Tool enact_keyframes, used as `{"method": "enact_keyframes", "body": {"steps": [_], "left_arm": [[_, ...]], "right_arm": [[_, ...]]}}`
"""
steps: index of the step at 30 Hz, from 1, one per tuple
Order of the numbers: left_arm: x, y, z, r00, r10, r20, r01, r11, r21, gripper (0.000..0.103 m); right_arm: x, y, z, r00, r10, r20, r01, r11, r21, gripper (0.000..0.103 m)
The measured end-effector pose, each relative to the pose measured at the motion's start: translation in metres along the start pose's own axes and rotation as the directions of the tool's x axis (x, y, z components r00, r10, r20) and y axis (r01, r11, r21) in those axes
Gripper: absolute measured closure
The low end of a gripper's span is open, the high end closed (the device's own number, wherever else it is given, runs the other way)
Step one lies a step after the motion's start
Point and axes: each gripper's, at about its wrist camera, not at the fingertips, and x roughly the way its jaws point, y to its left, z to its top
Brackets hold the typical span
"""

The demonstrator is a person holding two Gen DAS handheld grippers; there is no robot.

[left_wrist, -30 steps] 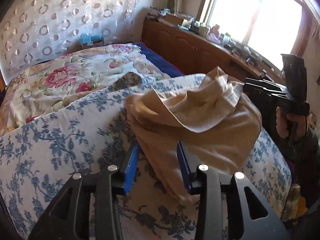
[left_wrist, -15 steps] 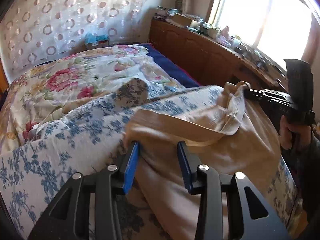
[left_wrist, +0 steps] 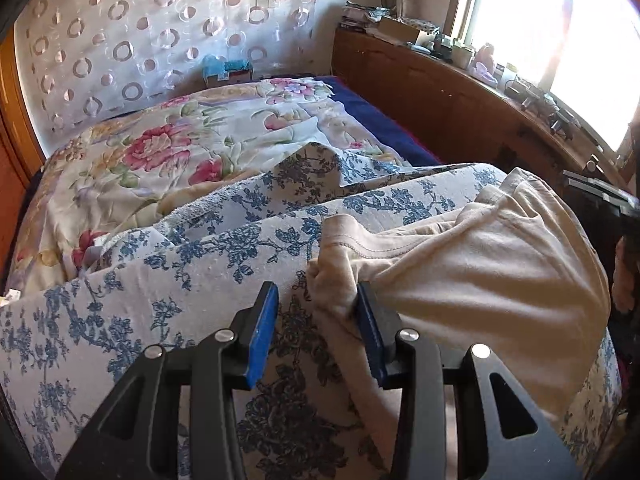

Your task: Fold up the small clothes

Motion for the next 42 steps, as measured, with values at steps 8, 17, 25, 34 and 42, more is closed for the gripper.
{"method": "enact_keyframes", "body": {"steps": [8, 17, 25, 34, 42], "left_arm": [[0.002, 0.009, 0.001, 0.998, -0.060, -0.008, 0.059, 0.997, -0.049, 0.064], [0.001, 0.003, -0.003, 0.995, -0.094, -0.018, 0.093, 0.994, -0.059, 0.064], [0.001, -0.006, -0.005, 0.978, -0.206, -0.024, 0.205, 0.977, -0.051, 0.093], [-0.072, -0.013, -0.012, 0.951, -0.282, 0.129, 0.288, 0.957, -0.030, 0.097], [-0.161, 0.015, -0.045, 0.931, -0.201, 0.306, 0.231, 0.971, -0.065, 0.097]], "right_arm": [[0.026, 0.013, -0.025, 0.993, 0.000, -0.119, 0.000, 1.000, 0.005, 0.033], [0.035, 0.014, -0.035, 0.988, 0.047, -0.144, -0.039, 0.998, 0.058, 0.032], [0.037, 0.032, -0.039, 0.975, 0.165, -0.151, -0.159, 0.986, 0.046, 0.084], [-0.005, 0.043, -0.028, 0.985, 0.170, -0.011, -0.170, 0.986, -0.004, 0.092], [-0.048, 0.095, 0.004, 0.976, 0.195, 0.092, -0.183, 0.975, -0.128, 0.093]]}}
